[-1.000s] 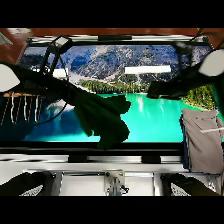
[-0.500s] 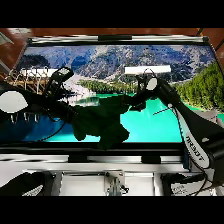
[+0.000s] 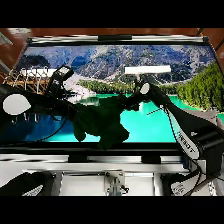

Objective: Fold the shirts.

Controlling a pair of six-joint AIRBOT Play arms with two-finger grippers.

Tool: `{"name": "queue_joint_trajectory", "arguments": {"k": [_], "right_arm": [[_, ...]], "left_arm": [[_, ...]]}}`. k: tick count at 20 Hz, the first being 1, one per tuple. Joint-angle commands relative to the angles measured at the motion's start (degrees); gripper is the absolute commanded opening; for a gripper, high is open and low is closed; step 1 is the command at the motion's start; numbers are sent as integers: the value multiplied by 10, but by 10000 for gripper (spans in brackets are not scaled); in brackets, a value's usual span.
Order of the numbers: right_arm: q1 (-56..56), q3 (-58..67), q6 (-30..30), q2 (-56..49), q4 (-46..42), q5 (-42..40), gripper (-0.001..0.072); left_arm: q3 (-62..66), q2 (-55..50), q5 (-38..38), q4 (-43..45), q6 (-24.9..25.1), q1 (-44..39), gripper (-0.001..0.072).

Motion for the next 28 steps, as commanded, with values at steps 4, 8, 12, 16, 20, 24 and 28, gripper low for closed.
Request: {"name": "queue_joint_trajectory", "arguments": {"k": [4,8,12,16,20,24,28], "right_arm": [[-1,69,-178,99,-15,0,71],[-19,248,-145,245,-188,-51,71],[2,395,-158,339,-209,-172,70],[10,411,-168,402,-209,-130,71],[10,406,-165,406,-209,118,71],[10,338,-165,377,-244,370,72],[10,129,-190,328,-247,388,72]], "left_arm": [[64,1,97,12,4,14,36],[320,0,142,11,27,53,36],[506,10,135,-51,26,55,36],[481,43,52,-19,26,61,37],[424,40,-37,18,18,60,37],[302,30,-78,18,18,60,37],[90,14,-49,18,18,60,37]]}}
